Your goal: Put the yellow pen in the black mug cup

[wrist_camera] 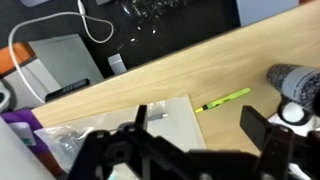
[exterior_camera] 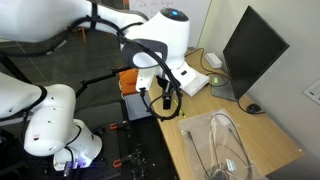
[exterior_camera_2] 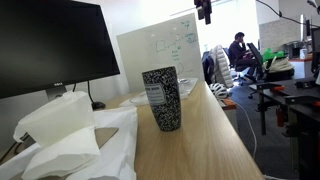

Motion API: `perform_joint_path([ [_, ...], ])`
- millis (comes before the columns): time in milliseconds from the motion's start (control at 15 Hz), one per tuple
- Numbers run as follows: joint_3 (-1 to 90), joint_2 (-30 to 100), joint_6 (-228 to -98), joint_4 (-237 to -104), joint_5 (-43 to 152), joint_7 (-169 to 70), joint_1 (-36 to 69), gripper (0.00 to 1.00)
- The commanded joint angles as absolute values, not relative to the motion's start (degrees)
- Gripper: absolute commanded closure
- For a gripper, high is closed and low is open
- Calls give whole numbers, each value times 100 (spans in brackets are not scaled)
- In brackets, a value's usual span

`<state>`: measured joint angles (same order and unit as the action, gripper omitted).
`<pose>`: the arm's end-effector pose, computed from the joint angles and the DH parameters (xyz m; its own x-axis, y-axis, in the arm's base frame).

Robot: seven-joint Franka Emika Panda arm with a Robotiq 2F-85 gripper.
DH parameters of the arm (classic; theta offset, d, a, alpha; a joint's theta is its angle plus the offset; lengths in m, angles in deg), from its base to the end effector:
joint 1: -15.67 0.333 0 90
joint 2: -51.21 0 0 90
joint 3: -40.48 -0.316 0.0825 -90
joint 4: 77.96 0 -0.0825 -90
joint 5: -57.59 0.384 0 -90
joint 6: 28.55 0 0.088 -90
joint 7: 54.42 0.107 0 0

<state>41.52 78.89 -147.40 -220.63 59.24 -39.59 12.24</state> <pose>0.4031 -0.0303 0.4629 0.9381 -0.3419 0.0559 -0.3394 -0.9393 -0.0505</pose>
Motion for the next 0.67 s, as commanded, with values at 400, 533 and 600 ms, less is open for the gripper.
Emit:
perform_joint_path([
  [400, 3818, 4357, -17673, -21253, 5456, -224, 1340, 0],
  [533, 4068, 3841, -17740, -20903, 5385, 540, 1638, 0],
  [600, 4180, 3621, -17717, -20729, 5416, 899, 1798, 0],
])
